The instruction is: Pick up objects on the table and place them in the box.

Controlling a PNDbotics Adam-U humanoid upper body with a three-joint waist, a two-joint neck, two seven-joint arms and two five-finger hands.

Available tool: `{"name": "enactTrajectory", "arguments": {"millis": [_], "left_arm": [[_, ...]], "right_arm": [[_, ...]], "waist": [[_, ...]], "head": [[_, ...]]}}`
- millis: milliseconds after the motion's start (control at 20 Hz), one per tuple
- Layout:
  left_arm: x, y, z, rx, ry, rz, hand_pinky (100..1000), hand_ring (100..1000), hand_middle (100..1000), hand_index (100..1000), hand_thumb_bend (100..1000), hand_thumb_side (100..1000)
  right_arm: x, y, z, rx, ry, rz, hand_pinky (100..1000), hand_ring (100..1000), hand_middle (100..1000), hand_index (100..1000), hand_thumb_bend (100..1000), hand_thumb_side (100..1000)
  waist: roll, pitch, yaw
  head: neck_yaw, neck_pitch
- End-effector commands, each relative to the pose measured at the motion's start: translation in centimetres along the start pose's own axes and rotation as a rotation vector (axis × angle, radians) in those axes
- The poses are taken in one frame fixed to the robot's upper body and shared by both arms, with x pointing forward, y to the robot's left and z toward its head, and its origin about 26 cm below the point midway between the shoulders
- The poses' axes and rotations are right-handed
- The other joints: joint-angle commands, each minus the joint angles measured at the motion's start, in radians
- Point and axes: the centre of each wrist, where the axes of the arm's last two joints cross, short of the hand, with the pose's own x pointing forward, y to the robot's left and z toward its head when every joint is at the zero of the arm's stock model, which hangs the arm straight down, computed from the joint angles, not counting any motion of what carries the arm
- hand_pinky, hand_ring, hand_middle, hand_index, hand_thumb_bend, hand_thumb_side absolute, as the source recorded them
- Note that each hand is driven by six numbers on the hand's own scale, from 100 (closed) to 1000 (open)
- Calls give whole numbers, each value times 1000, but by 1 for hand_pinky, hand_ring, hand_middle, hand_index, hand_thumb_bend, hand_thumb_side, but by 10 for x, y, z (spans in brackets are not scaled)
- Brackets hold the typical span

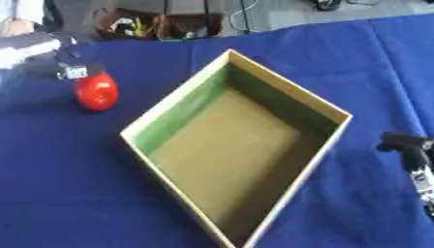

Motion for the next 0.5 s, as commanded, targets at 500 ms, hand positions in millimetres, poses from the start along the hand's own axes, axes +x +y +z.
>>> {"name": "enactTrajectory", "arguments": {"millis": [500], "left_arm": [[-11, 10, 6, -113, 88, -52, 769, 862, 973, 1000, 607, 942]], "right_arm": [[0, -2, 0, 6, -3, 31, 892, 865, 624, 762, 100, 887]], "waist": [[3, -6, 5]], "head": [[8, -8]]}}
